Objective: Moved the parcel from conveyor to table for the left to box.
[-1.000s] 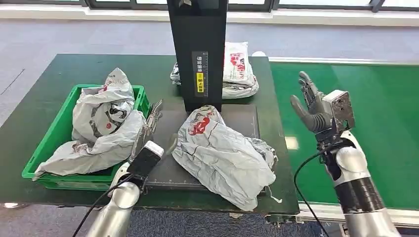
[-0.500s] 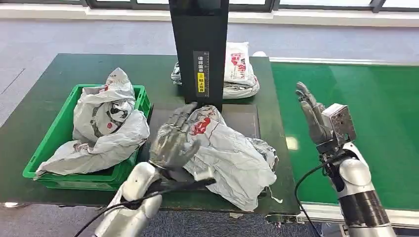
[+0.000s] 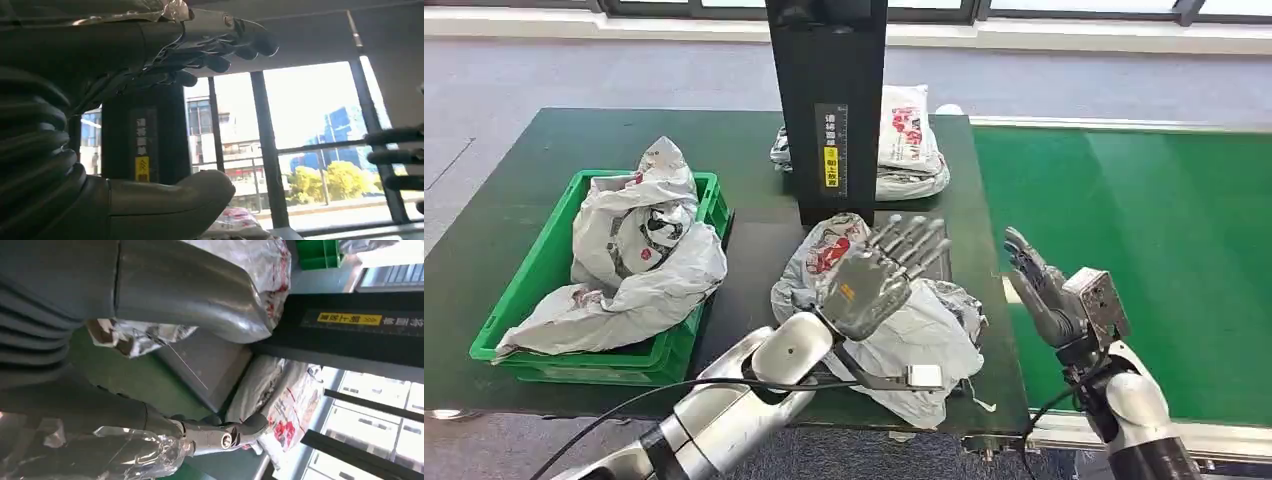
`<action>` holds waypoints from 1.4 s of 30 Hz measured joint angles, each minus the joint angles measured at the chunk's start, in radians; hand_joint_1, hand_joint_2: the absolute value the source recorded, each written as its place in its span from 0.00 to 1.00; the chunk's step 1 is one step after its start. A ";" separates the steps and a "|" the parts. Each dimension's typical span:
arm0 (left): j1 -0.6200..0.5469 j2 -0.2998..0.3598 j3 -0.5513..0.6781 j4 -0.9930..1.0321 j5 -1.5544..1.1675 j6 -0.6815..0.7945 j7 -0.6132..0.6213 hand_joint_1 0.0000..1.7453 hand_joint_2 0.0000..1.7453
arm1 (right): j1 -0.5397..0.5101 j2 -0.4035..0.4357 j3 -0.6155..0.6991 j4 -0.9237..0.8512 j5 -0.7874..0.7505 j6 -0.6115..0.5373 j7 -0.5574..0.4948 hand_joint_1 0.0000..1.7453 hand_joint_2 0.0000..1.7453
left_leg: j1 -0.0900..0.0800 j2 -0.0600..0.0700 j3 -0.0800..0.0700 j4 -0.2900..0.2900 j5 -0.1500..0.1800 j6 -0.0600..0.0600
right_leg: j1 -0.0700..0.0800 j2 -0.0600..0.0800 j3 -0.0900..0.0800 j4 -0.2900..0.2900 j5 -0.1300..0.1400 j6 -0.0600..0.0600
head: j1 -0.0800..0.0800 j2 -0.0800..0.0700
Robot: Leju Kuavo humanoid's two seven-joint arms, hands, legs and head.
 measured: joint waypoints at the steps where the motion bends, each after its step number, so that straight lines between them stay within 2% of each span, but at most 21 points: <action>1: -0.007 -0.006 -0.006 0.023 0.001 -0.001 -0.005 0.00 1.00 | 0.012 -0.002 0.000 -0.007 -0.002 0.000 0.000 0.00 1.00 | 0.000 0.001 0.000 0.000 0.000 0.000 | 0.000 0.001 0.000 0.000 0.000 0.000 | 0.000 0.000; 5: -0.046 -0.034 -0.024 0.111 0.043 -0.048 -0.084 0.00 1.00 | 0.045 -0.013 0.000 -0.029 -0.010 0.000 -0.004 0.00 1.00 | 0.000 0.002 0.000 0.000 -0.001 0.001 | 0.000 0.002 -0.001 0.000 0.000 0.000 | 0.000 0.000; 8: -0.067 -0.049 -0.037 0.175 0.125 -0.173 -0.186 0.00 1.00 | 0.058 -0.015 0.000 -0.038 -0.019 -0.001 -0.010 0.00 1.00 | 0.000 0.002 0.000 0.000 -0.001 0.001 | 0.000 0.002 0.000 0.000 -0.001 0.001 | 0.000 0.000; 11: -0.098 -0.065 -0.061 0.288 0.201 -0.377 -0.266 0.00 1.00 | 0.071 -0.014 0.000 -0.048 -0.014 -0.002 -0.014 0.00 1.00 | 0.000 0.002 0.000 0.000 -0.001 0.001 | 0.000 0.002 0.000 0.000 -0.001 0.001 | 0.000 0.000; 12: -0.114 -0.069 -0.066 0.340 0.229 -0.445 -0.282 0.05 1.00 | 0.074 -0.014 0.000 -0.051 -0.005 -0.003 -0.011 0.00 1.00 | 0.000 0.003 0.000 0.000 -0.001 0.001 | 0.000 0.002 0.000 0.000 -0.001 0.001 | 0.000 0.000; 13: -0.127 -0.072 -0.069 0.376 0.244 -0.498 -0.290 0.16 1.00 | 0.072 -0.011 0.000 -0.051 0.001 -0.004 -0.006 0.00 1.00 | 0.000 0.003 0.000 0.000 -0.001 0.001 | 0.000 0.002 0.000 0.000 0.000 0.001 | 0.000 0.000; 17: -0.190 -0.073 -0.085 0.488 0.288 -0.655 -0.325 0.16 1.00 | 0.044 -0.005 0.000 -0.048 0.013 -0.010 0.007 0.00 1.00 | 0.000 0.002 0.001 0.000 0.000 0.002 | 0.000 0.002 0.001 0.001 0.000 0.001 | 0.000 0.000; 18: -0.201 -0.072 -0.086 0.502 0.295 -0.678 -0.331 0.55 1.00 | 0.037 -0.005 0.000 -0.046 0.014 -0.010 0.008 0.00 1.00 | 0.000 0.002 0.001 0.000 0.000 0.002 | 0.000 0.002 0.002 0.001 0.000 0.001 | 0.000 0.000; 19: -0.219 -0.069 -0.087 0.529 0.304 -0.713 -0.344 1.00 1.00 | 0.025 -0.003 0.000 -0.041 0.014 -0.013 0.010 0.00 1.00 | 0.000 0.002 0.002 0.000 0.000 0.002 | 0.000 0.002 0.003 0.001 0.000 0.001 | 0.000 0.000; 23: -0.257 -0.063 -0.090 0.568 0.315 -0.737 -0.358 1.00 1.00 | 0.009 0.000 0.000 -0.031 0.015 -0.016 0.013 0.00 1.00 | 0.000 0.002 0.003 0.000 0.000 0.002 | 0.000 0.001 0.005 0.001 0.000 0.001 | 0.000 0.000; 25: -0.279 -0.056 -0.094 0.582 0.322 -0.764 -0.366 1.00 1.00 | 0.005 0.002 0.000 -0.029 0.015 -0.016 0.013 0.00 1.00 | 0.000 0.002 -0.003 -0.001 -0.002 0.001 | 0.000 0.001 0.008 0.001 -0.001 0.001 | 0.000 0.000; 31: -0.335 -0.015 -0.117 0.611 0.335 -0.805 -0.386 1.00 1.00 | -0.020 0.010 0.000 -0.010 0.018 -0.018 0.013 0.00 1.00 | 0.000 0.003 0.006 -0.002 -0.005 0.002 | 0.000 0.002 0.016 0.000 -0.004 0.001 | 0.000 0.000; 36: -0.343 -0.005 -0.138 0.620 0.333 -0.786 -0.354 1.00 1.00 | -0.046 0.016 0.000 0.009 0.021 -0.016 0.011 0.00 1.00 | 0.001 0.003 0.006 -0.002 -0.003 0.001 | 0.000 0.001 0.016 0.001 -0.003 0.001 | 0.000 0.000; 39: -0.343 -0.001 -0.142 0.627 0.333 -0.787 -0.350 1.00 1.00 | -0.052 0.018 0.000 0.013 0.021 -0.016 0.011 0.00 1.00 | 0.001 0.002 0.015 -0.002 -0.002 0.001 | 0.000 0.001 0.015 0.001 -0.002 0.001 | 0.000 0.000; 42: -0.343 0.000 -0.147 0.631 0.333 -0.787 -0.349 1.00 1.00 | -0.054 0.019 0.000 0.018 0.021 -0.016 0.011 0.00 1.00 | 0.000 0.000 0.014 -0.002 -0.001 0.001 | 0.000 0.000 0.016 0.001 -0.002 0.001 | 0.000 0.000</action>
